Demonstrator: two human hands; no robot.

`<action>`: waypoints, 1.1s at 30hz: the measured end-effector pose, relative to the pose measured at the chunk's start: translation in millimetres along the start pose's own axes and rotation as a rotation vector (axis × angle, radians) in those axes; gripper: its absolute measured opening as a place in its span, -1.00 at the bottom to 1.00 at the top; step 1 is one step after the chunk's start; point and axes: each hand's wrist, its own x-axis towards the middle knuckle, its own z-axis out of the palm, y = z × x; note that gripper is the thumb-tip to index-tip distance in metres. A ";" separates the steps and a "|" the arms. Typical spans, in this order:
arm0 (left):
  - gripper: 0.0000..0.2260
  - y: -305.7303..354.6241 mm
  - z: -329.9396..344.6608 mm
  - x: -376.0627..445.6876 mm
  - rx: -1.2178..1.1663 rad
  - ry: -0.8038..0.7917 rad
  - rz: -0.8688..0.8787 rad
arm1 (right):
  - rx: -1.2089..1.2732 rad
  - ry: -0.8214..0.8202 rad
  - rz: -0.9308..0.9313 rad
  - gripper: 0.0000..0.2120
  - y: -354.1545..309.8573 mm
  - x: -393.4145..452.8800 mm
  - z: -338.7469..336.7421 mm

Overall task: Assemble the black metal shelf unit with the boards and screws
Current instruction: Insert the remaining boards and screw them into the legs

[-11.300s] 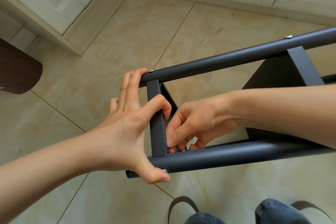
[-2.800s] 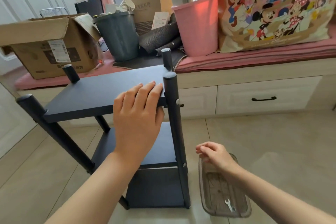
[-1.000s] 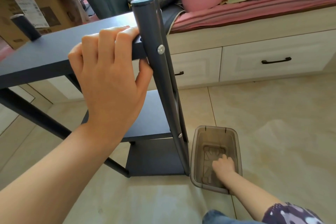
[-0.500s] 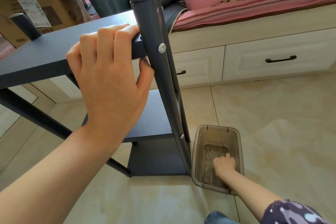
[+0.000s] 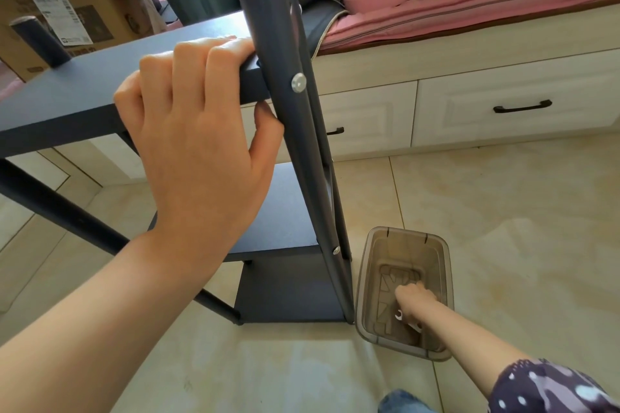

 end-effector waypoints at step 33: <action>-0.58 -38.8 -38.8 -0.2 -0.256 -0.184 0.129 | 1.228 0.311 -0.532 -0.89 -51.2 -287.4 -230.7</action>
